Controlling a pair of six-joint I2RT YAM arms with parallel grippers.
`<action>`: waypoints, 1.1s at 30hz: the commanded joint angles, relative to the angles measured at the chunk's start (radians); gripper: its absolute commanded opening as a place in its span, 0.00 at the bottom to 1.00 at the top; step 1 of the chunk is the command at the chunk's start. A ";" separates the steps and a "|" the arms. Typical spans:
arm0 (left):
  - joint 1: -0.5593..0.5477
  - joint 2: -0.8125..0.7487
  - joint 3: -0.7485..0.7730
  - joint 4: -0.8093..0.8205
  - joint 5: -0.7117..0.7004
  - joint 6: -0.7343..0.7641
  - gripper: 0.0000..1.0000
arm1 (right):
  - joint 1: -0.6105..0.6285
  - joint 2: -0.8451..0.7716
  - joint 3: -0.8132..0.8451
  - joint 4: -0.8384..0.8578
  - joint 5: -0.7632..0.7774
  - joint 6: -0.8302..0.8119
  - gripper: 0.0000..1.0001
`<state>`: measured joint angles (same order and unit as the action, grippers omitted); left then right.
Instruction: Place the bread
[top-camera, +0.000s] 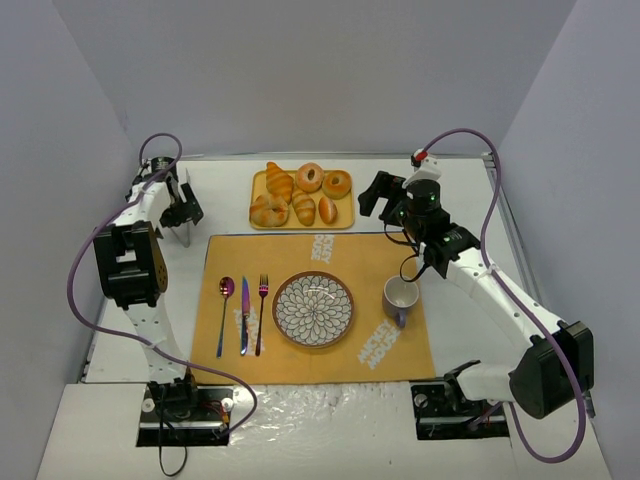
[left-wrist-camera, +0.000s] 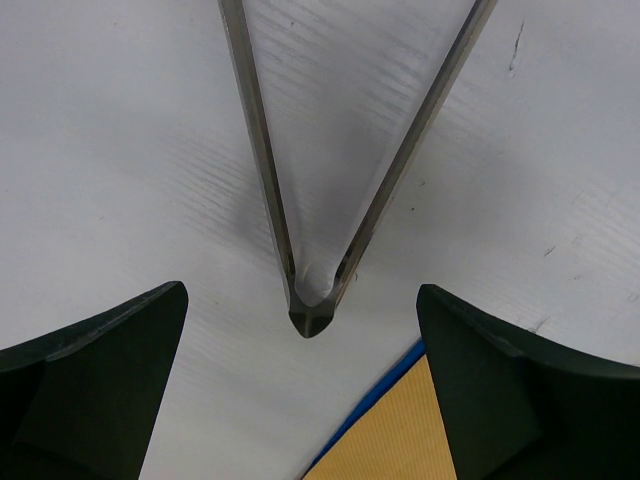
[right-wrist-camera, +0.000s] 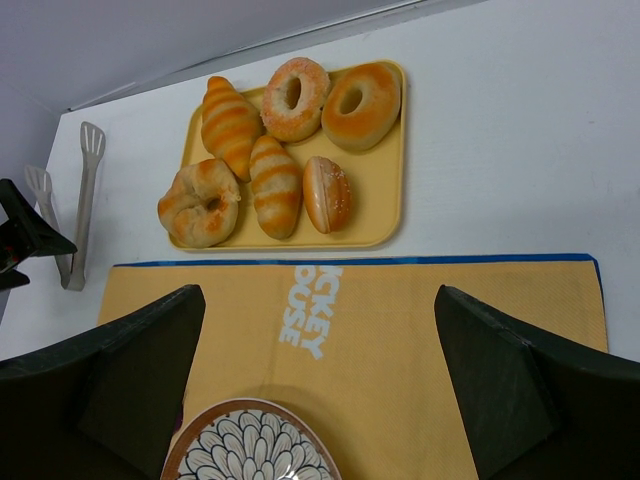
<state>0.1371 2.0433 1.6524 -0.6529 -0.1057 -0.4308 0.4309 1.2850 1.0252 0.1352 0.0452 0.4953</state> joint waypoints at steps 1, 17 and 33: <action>0.020 0.014 0.074 0.007 -0.008 0.014 0.97 | -0.009 -0.023 0.025 0.047 0.005 -0.014 0.96; 0.050 0.146 0.231 -0.029 0.017 0.045 0.97 | -0.014 -0.004 0.029 0.049 -0.001 -0.009 0.96; 0.064 0.274 0.343 -0.055 0.084 0.069 0.97 | -0.030 -0.011 0.018 0.047 -0.006 -0.011 0.96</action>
<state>0.1921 2.3132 1.9525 -0.7008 -0.0423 -0.3774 0.4115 1.2858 1.0248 0.1299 0.0441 0.4942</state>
